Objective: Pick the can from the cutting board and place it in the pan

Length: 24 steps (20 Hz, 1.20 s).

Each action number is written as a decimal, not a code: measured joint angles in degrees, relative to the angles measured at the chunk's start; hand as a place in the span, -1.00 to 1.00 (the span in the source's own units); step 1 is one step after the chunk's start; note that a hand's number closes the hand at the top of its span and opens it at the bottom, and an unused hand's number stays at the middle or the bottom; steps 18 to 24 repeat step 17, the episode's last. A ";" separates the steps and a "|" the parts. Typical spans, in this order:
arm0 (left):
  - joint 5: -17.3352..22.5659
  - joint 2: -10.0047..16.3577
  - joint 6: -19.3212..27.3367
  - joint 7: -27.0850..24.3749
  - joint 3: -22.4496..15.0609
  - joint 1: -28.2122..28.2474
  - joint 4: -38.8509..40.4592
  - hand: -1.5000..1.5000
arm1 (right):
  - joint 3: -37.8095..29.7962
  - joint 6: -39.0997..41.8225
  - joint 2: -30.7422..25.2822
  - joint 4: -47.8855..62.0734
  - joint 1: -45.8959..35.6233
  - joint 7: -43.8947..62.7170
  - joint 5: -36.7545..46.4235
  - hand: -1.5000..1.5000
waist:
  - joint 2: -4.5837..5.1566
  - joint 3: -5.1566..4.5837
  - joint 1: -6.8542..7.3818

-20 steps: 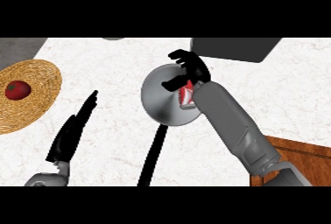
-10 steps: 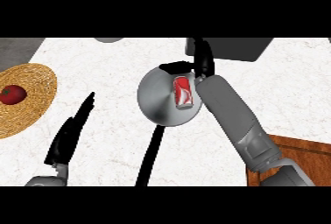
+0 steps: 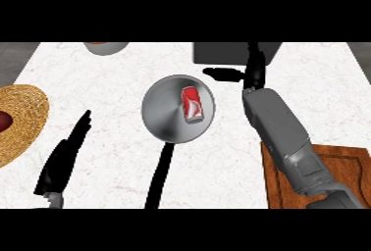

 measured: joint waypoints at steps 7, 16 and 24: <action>0.69 0.51 -0.87 -0.03 1.33 3.68 -2.68 0.00 | -1.50 8.27 -8.59 -4.40 8.16 -4.87 -0.84 -1.00 | -0.54 -0.01 -1.65; 0.63 0.13 -1.64 0.00 2.73 3.49 -2.57 0.00 | -3.98 19.79 -18.34 -10.47 17.93 -7.45 -2.68 -1.00 | -0.63 -0.03 -2.12; 0.10 -0.22 -1.35 0.40 2.50 3.56 -2.95 0.00 | -3.98 20.83 -18.99 -11.86 19.11 -7.00 -2.76 -1.00 | -0.65 -0.03 -2.14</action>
